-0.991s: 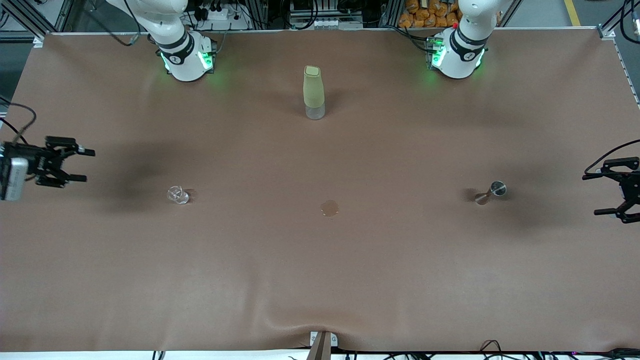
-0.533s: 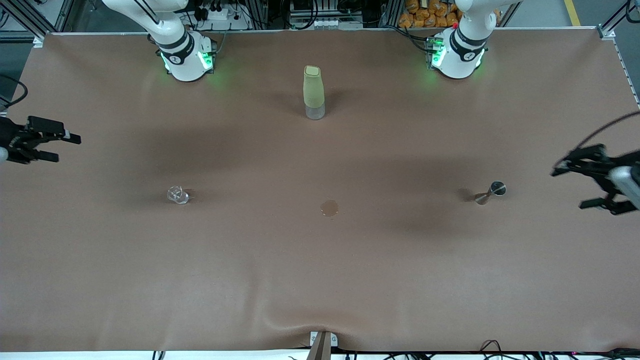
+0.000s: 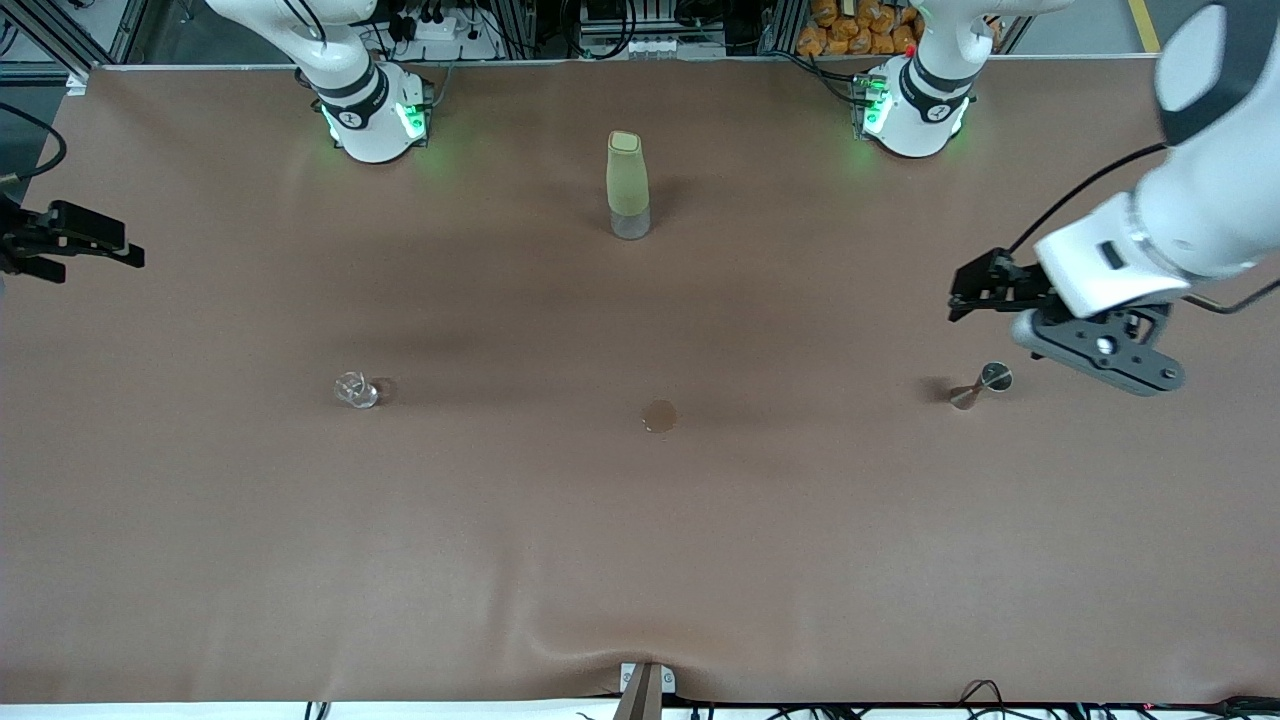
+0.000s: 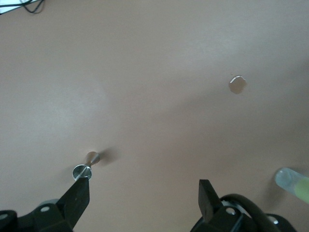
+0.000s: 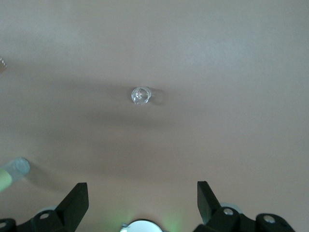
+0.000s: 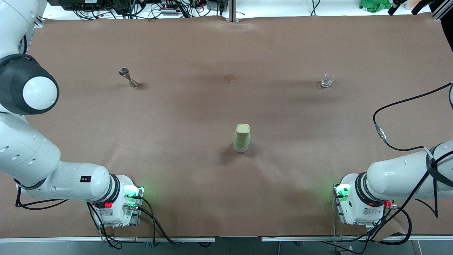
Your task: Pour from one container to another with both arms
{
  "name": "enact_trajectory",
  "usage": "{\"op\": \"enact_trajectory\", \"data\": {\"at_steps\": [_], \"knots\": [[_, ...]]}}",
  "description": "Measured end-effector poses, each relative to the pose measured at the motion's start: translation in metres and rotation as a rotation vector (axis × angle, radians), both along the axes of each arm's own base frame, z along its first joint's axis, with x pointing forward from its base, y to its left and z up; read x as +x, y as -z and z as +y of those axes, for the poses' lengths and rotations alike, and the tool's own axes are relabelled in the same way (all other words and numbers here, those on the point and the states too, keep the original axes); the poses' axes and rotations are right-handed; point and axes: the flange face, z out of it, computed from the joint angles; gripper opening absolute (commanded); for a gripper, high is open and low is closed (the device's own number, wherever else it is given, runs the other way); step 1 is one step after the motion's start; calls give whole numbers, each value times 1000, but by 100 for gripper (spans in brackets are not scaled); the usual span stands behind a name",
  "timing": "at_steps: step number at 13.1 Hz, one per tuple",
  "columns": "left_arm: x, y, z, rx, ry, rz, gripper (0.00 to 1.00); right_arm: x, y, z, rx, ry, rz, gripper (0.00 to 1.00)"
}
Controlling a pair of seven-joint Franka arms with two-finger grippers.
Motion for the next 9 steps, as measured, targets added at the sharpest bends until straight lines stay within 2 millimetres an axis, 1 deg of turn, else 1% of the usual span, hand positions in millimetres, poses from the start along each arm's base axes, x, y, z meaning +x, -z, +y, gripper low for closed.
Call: {"op": "enact_trajectory", "data": {"at_steps": [1, 2, 3, 4, 6, 7, 9], "knots": [[-1, -5, 7, 16, -20, -14, 100, 0, -1, 4, -9, 28, 5, 100], [0, -13, 25, 25, -54, -28, 100, 0, -3, 6, -19, 41, 3, 100], [0, -22, 47, 33, -93, -44, 100, 0, -5, 4, -33, 49, 2, 100], [-5, -34, 67, 38, -135, -58, 100, 0, -5, -1, -42, 56, 0, 100], [-31, -50, 86, 42, -266, -53, 100, 3, -5, -10, -59, 71, -22, 100], [-46, -55, 94, 44, -334, -45, 100, 6, -5, -13, -66, 77, -38, 100], [-75, -59, 106, 48, -401, -38, 100, 9, -5, -15, -85, 77, -61, 100]]}}
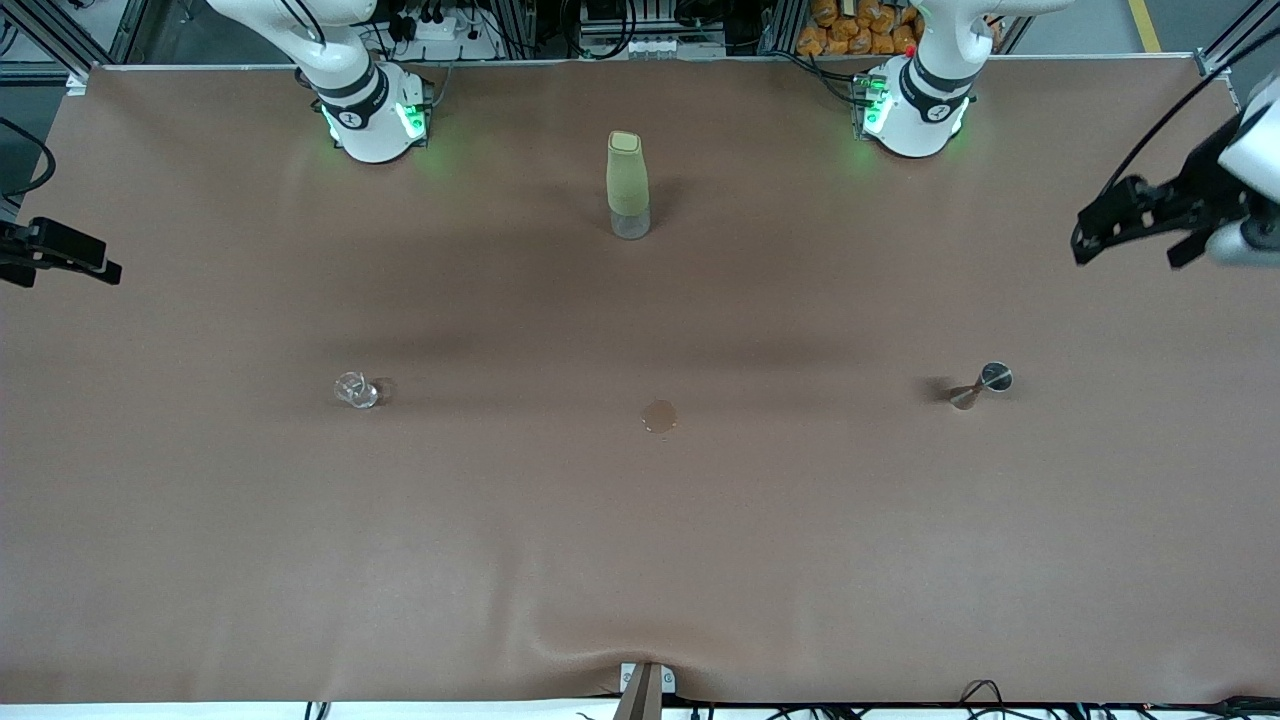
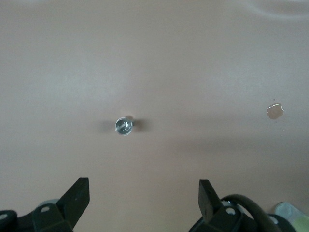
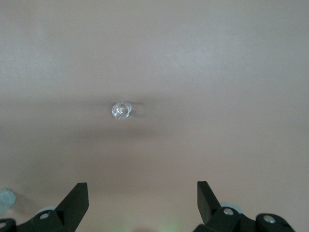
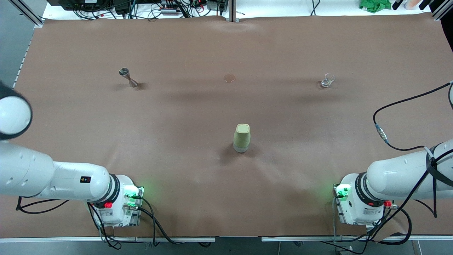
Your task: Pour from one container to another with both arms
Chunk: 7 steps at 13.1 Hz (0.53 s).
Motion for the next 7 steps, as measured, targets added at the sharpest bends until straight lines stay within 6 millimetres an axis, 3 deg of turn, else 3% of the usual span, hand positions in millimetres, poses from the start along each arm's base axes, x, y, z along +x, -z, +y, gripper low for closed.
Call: {"op": "enact_trajectory", "data": {"at_steps": [3, 7], "knots": [[-25, 11, 12, 7, -33, -22, 100, 1, 0, 2, -10, -5, -5, 100], [-34, 27, -1, 44, -79, -11, 100, 2, 0, 14, -10, -25, -7, 100]]}}
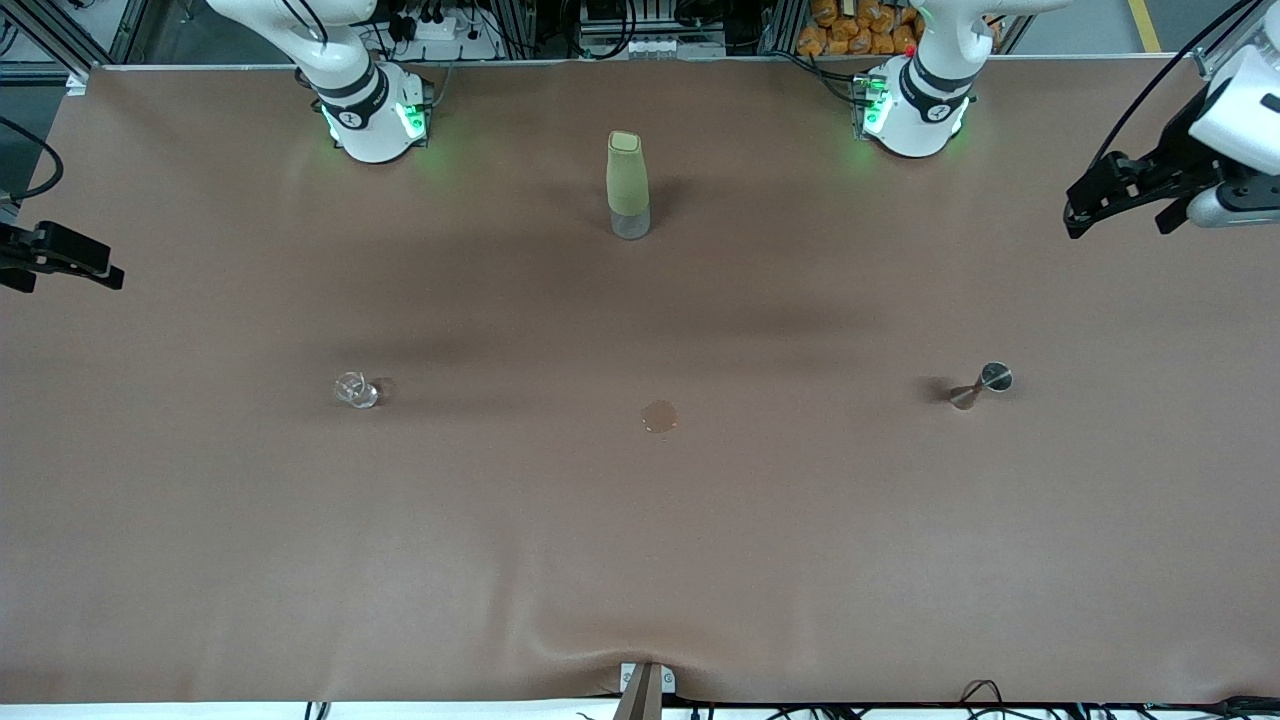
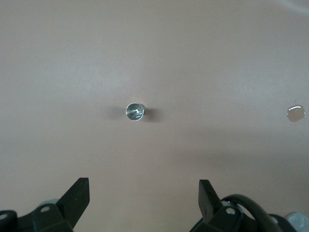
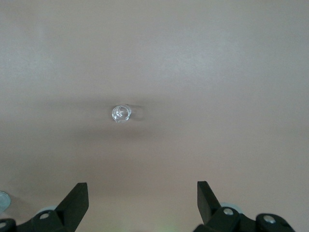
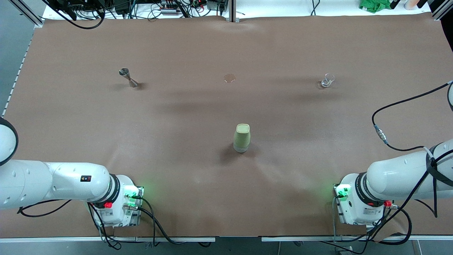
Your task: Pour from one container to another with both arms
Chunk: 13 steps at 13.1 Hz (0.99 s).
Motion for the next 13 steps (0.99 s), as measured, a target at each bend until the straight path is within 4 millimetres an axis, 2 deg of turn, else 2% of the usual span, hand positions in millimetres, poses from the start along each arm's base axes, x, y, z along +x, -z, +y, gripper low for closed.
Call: {"op": "enact_trajectory", "data": {"at_steps": [2, 13], "knots": [[0, 1, 0, 0, -8, 0, 100, 1, 0, 6, -2, -7, -2, 100], [-1, -1, 4, -1, -22, -3, 100, 1, -1, 1, -6, 4, -12, 100]]}}
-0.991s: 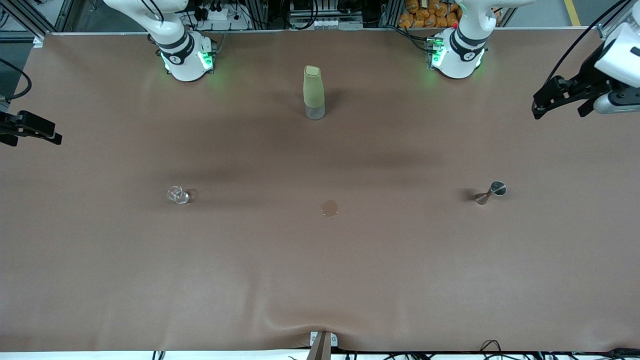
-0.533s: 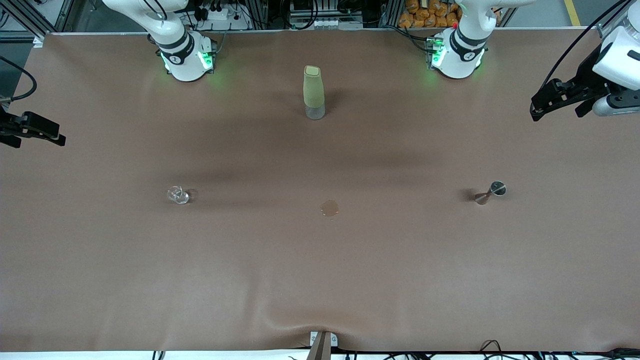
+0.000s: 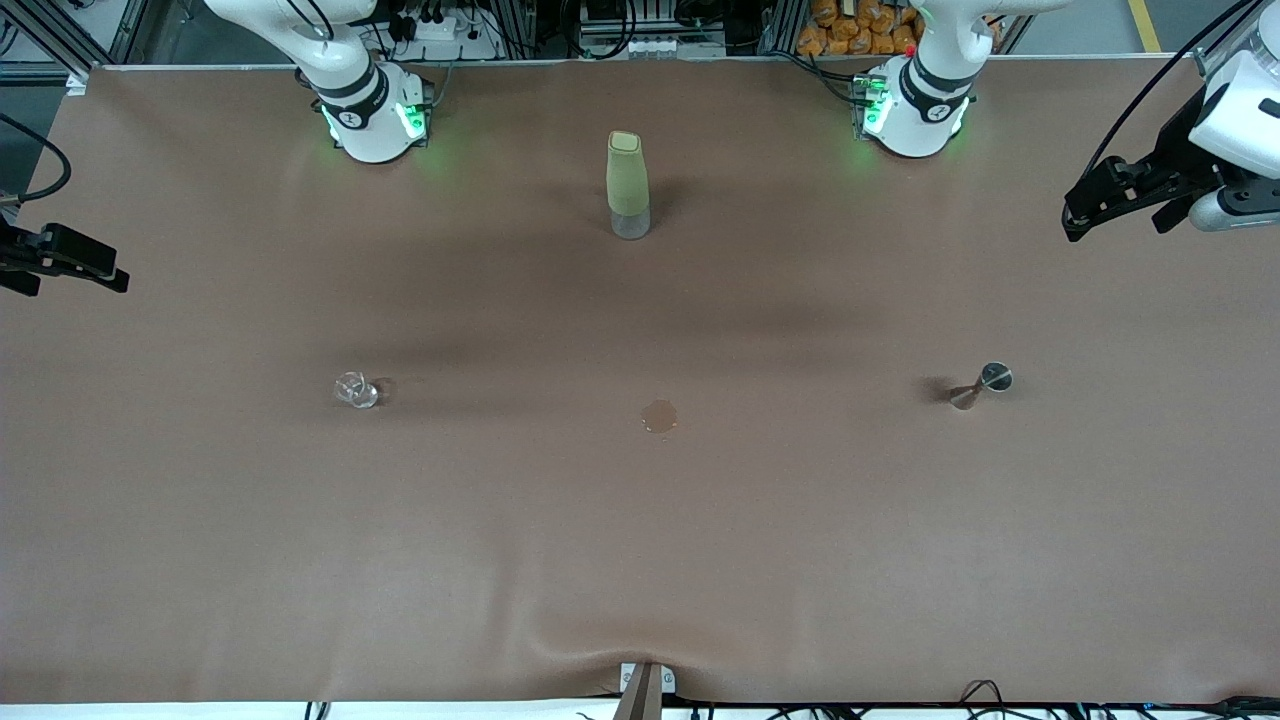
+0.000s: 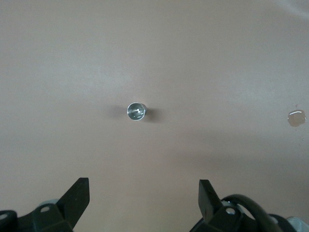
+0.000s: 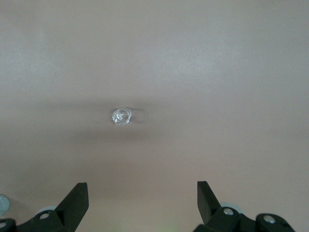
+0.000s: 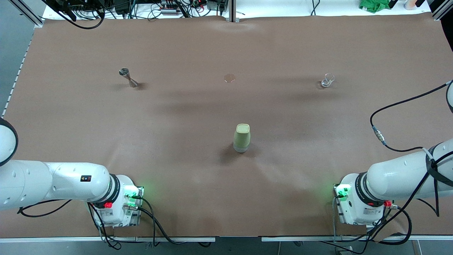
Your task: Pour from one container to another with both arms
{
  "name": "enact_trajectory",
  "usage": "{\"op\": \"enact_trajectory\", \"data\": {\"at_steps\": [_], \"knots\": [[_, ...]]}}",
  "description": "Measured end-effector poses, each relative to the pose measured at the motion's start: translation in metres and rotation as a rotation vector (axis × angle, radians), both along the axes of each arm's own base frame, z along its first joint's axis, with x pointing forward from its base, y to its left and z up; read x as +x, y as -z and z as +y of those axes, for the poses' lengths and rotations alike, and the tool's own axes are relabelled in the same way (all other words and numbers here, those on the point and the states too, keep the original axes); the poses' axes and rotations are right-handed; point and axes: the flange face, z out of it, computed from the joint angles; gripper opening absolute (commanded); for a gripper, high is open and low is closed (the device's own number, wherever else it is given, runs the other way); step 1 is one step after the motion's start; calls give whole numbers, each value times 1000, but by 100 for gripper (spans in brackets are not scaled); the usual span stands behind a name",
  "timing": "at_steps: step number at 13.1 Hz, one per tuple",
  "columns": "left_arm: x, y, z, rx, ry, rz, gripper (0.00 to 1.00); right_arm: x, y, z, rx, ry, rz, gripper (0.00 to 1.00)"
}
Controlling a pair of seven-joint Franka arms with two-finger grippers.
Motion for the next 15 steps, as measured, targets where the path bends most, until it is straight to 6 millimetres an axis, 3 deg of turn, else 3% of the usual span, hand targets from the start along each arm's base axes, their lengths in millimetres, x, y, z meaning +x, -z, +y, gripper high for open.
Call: {"op": "enact_trajectory", "data": {"at_steps": [15], "knots": [[-3, -2, 0, 1, 0, 7, 100, 0, 1, 5, 22, -5, 1, 100]]}}
